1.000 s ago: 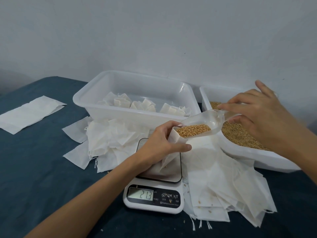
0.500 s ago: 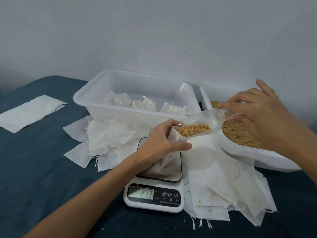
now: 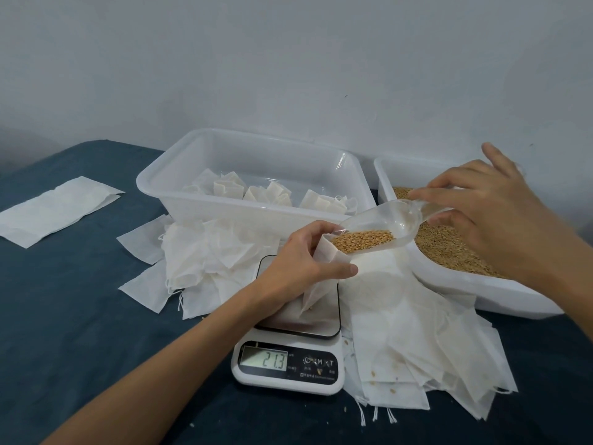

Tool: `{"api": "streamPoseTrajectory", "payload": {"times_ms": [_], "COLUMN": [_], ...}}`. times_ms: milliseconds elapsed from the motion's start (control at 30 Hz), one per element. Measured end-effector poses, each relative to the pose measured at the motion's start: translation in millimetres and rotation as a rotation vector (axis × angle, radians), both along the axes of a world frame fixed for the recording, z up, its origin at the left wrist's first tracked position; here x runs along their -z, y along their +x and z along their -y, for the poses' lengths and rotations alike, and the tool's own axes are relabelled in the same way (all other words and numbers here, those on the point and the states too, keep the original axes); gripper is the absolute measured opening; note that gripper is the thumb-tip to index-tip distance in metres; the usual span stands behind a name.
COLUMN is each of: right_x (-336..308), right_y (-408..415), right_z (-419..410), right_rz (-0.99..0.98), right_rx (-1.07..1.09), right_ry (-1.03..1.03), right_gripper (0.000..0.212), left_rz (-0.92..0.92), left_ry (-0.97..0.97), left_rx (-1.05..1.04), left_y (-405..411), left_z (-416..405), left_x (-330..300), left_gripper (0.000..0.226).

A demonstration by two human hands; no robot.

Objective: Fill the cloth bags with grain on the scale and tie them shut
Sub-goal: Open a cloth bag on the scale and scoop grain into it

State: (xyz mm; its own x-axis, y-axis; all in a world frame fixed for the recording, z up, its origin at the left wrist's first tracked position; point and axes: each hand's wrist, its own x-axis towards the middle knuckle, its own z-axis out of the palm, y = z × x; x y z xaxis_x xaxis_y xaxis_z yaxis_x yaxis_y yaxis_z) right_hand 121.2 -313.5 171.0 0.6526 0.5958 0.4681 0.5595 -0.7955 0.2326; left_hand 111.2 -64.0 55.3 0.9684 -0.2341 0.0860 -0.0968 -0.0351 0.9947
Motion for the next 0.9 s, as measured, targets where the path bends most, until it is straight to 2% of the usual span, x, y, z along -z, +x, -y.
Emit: {"api": "streamPoseTrajectory", "payload": {"times_ms": [467,633,900], "right_x": [4.8,22.5,45.6], "right_y": [3.2,9.4,16.1], "right_z": [3.4,13.7,20.8], "right_rz": [-0.024,-0.199,-0.374], "right_rx": [-0.002,0.05,0.059], "right_ry": [0.009,0.141,0.36], "right_gripper": [0.037,0.038,0.032], "left_rz": [0.001,0.005,0.003], "left_ry": [-0.022,-0.02,-0.008], "left_rx": [-0.024,-0.036,-0.005], "left_y": [0.2,-0.7,1.7], "left_z": [0.2,-1.4,-6.7], "left_x": [0.2,-2.7,-1.8], "left_gripper": [0.051,0.051,0.052]}}
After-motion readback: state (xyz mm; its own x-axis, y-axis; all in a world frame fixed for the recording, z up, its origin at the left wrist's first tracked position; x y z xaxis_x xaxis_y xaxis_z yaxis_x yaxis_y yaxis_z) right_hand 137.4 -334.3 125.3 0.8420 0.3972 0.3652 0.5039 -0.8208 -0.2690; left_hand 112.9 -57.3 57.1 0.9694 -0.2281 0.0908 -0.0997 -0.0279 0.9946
